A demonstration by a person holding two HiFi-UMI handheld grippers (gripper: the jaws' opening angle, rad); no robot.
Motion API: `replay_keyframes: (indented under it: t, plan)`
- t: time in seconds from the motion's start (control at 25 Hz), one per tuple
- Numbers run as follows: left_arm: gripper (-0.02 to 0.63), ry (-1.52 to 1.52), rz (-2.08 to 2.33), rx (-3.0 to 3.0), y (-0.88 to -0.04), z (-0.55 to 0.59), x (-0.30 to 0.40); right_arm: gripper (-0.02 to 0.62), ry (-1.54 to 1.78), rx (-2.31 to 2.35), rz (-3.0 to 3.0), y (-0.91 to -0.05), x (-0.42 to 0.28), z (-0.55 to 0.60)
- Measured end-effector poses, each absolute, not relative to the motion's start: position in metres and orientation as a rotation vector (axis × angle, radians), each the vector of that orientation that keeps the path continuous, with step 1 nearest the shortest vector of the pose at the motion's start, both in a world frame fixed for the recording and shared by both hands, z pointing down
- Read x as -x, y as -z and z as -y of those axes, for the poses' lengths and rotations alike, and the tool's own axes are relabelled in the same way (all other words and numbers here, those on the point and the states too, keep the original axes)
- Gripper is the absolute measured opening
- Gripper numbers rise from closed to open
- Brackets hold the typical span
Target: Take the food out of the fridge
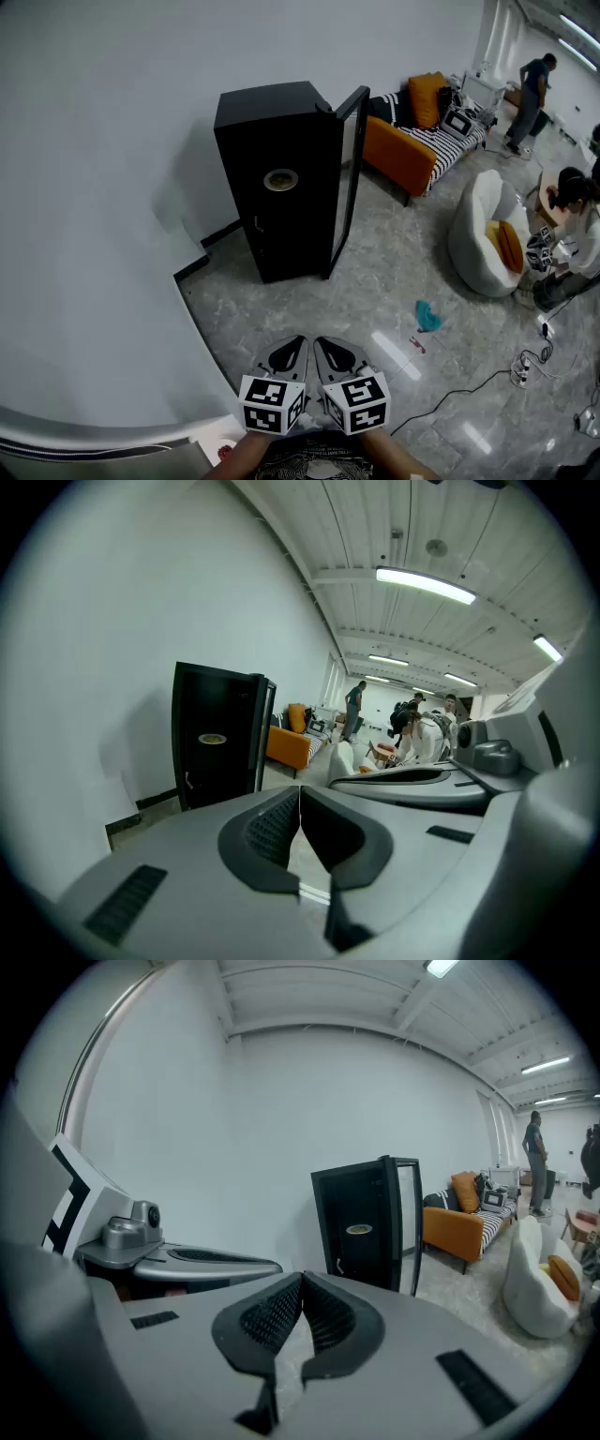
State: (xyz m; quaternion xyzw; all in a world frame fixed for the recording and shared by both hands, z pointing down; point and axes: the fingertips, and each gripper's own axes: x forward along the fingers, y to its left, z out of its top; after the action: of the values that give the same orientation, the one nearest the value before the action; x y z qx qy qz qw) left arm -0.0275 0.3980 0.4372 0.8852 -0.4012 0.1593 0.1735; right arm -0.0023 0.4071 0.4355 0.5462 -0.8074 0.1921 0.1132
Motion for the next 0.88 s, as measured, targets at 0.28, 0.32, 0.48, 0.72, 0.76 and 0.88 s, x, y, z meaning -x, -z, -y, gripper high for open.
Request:
replay_keyframes:
  t: [0.28,0.32,0.48,0.72,0.76,0.88]
  plan:
    - [0.017,-0.446,1.127,-2.496,-0.437,-0.394,0.040,0.021,-0.565,-1.604,2.360,-0.434,0.014,-0.404]
    - [0.017,-0.447,1.128,-2.494,-0.438,-0.392,0.042,0.021,-0.567,-1.602,2.360,-0.434,0.016,-0.402]
    - [0.017,-0.442,1.116,-2.485,-0.443,-0.388,0.043,0.021,-0.572,-1.596,2.353,-0.440,0.019,-0.398]
    - [0.017,-0.436,1.123,-2.486,-0.445,-0.367,0.044,0.021,-0.574,-1.601,2.356,-0.443,0.018,-0.377]
    - [0.017,-0.437,1.128,-2.483,-0.445,-0.362,0.045,0.021,-0.575,-1.599,2.359,-0.443,0.018,-0.373]
    - [0.017,-0.442,1.134,-2.481,-0.448,-0.347,0.042,0.021,-0.571,-1.598,2.365,-0.445,0.015,-0.357]
